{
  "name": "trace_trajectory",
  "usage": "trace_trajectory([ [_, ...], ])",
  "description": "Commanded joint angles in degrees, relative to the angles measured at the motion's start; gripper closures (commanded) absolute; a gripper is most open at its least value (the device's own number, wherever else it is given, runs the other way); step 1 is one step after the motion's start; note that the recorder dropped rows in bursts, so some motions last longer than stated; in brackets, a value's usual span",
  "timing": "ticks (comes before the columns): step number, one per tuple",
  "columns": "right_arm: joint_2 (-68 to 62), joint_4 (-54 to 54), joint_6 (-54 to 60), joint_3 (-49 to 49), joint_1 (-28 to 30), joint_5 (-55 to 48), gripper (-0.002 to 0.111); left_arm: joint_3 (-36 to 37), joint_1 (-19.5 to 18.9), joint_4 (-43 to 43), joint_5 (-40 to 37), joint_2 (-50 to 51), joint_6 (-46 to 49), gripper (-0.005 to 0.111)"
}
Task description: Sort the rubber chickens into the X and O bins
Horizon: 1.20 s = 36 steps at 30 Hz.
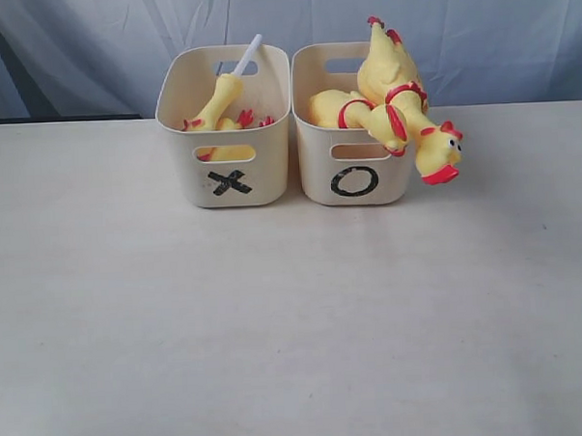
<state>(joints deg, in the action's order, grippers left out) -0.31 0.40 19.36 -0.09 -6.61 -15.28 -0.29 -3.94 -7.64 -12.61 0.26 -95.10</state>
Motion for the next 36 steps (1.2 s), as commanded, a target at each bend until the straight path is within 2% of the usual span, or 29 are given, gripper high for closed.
trace_trajectory([
  [1, 0.3, 0.2, 0.0, 0.1, 0.3, 0.7, 0.109, 0.3, -0.1, -3.7, 0.9, -0.3, 0.4, 0.106],
  [3, 0.3, 0.2, 0.0, 0.1, 0.3, 0.7, 0.109, 0.3, -0.1, -7.2, 0.9, -0.3, 5.2, 0.106],
  [4, 0.3, 0.2, 0.0, 0.1, 0.3, 0.7, 0.109, 0.3, -0.1, -9.5, 0.9, -0.3, 10.8, 0.106],
  [6, 0.3, 0.2, 0.0, 0.1, 0.3, 0.6, 0.109, 0.3, -0.1, -12.9, 1.2, -0.3, 23.4, 0.106],
  [7, 0.3, 0.2, 0.0, 0.1, 0.3, 0.6, 0.109, 0.3, -0.1, -13.9, 2.0, -0.3, 34.8, 0.106],
  [10, 0.3, 0.2, 0.0, 0.1, 0.3, 0.6, 0.109, 0.3, 0.0, -14.1, 6.6, -0.3, 61.4, 0.106],
  [12, 0.3, 0.2, 0.0, 0.1, 0.3, 0.6, 0.109, 0.3, 0.0, -14.1, 8.1, -0.3, 72.4, 0.106],
  [14, 0.3, 0.2, 0.0, 0.1, 0.3, 0.6, 0.109, 0.3, 0.0, -14.1, 8.5, -0.3, 78.8, 0.106],
  [26, 0.3, 0.2, 0.0, 0.1, 0.3, -0.5, 0.109, 0.3, 0.0, -13.5, 3.4, -0.3, 79.9, 0.106],
  [31, 0.3, 0.2, -0.1, 0.1, 0.3, -0.9, 0.109, 0.3, 0.0, -9.5, 0.3, -0.3, 79.9, 0.106],
  [36, 0.3, 0.2, -11.7, 0.1, 0.3, -1.3, 0.109, 0.3, 0.0, -8.6, 0.3, -0.3, 79.9, 0.106],
])
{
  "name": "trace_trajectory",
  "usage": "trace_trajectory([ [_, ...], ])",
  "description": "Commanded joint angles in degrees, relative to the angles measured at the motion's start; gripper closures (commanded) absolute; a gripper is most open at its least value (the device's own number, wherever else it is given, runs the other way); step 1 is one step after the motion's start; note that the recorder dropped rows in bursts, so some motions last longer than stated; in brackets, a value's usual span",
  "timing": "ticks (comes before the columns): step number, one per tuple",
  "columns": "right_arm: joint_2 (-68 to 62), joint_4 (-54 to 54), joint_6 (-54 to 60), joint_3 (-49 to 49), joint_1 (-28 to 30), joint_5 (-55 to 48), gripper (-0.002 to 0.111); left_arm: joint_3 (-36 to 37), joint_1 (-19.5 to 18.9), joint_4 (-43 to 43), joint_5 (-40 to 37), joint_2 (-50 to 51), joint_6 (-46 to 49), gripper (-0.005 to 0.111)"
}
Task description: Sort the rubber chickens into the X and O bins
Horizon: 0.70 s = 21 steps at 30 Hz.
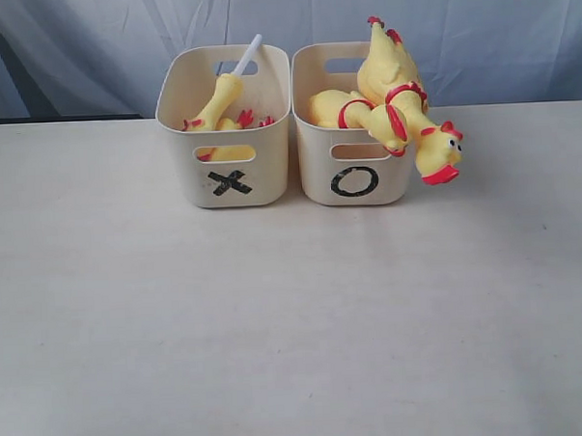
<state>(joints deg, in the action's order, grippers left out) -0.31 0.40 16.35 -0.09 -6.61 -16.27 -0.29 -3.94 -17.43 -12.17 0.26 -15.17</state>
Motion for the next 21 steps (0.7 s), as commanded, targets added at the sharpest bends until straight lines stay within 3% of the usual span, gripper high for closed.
trace_trajectory([
  [1, 0.3, 0.2, -11.2, 0.1, 0.3, -0.5, 0.109, 0.3, 0.0, 1.1, -0.2, -0.3, 0.0, 0.106],
  [21, 0.3, 0.2, -12.6, 0.1, 0.3, -1.0, 0.109, 0.3, 0.0, 1.3, -0.2, -0.3, 0.0, 0.106],
])
